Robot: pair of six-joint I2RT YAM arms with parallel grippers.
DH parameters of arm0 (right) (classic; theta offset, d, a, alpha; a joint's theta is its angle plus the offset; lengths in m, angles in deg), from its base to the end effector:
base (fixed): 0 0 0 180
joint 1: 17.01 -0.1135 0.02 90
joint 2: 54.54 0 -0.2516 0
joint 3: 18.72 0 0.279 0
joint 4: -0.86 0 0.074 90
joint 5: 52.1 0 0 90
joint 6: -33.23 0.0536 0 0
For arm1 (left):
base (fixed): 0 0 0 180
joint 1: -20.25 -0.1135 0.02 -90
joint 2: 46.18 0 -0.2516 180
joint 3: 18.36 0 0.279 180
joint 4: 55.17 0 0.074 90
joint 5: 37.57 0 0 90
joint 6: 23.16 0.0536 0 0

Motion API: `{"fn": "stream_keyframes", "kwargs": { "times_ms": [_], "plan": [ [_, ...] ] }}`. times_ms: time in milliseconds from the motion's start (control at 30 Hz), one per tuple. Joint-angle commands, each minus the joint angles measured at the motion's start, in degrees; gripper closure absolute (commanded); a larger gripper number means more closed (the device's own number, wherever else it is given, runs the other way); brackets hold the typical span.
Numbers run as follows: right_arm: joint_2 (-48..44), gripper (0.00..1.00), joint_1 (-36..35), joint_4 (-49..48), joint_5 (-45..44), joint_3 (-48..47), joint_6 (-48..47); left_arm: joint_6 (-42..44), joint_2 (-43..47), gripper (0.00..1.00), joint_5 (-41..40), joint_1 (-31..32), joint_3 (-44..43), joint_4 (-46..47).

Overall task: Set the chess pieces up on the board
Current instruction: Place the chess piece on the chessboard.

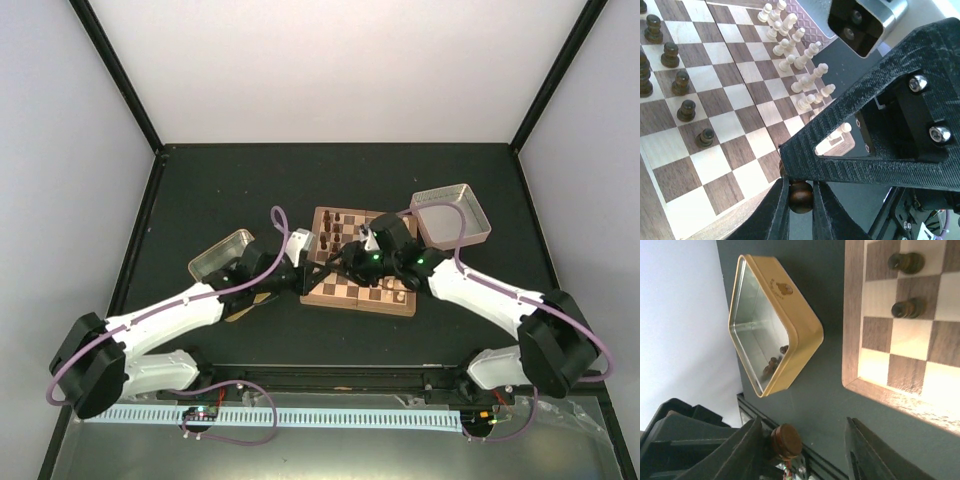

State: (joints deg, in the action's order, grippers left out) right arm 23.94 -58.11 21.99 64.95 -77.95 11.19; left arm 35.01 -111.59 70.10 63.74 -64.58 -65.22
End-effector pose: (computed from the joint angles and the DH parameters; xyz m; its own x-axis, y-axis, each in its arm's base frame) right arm 0.2296 0.2326 0.1892 -0.9679 0.2512 -0.0128 0.1349 0.5611 0.8167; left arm 0.1977 -0.2100 0.1895 -0.7483 0.0172 -0.6632 0.5335 0.6097 -0.5862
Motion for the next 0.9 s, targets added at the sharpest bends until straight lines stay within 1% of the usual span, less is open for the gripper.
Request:
{"fn": "stream_keyframes", "kwargs": {
  "times_ms": [0, 100, 233, 400, 633, 867],
  "plan": [
    [-3.8, 0.51, 0.7, 6.9, -8.2, -2.2, -6.6, 2.9, -2.5, 0.98, -2.2, 0.3, -7.4, -11.5],
    [-7.1, 0.46, 2.5, 10.6, -14.3, -1.9, -9.3, 3.9, -5.6, 0.98, -2.7, 0.5, -11.0, -20.2],
    [-11.6, 0.43, 5.3, 14.0, -21.0, -0.2, -12.4, 4.0, -12.8, 0.97, -3.0, 1.1, -16.6, -28.8],
    [-14.3, 0.42, 7.7, 14.9, -23.5, 2.8, -14.4, 3.9, -23.2, 0.97, -5.1, 1.7, -25.7, -38.4],
    [-14.3, 0.41, 8.8, 14.6, -22.7, 4.5, -17.2, 4.4, -31.7, 0.96, -7.5, 1.9, -33.5, -44.8],
    [-14.9, 0.41, 9.2, 14.8, -23.4, 4.7, -19.5, 4.1, -36.9, 0.96, -8.4, 2.0, -38.9, -48.6]
  ]
}}
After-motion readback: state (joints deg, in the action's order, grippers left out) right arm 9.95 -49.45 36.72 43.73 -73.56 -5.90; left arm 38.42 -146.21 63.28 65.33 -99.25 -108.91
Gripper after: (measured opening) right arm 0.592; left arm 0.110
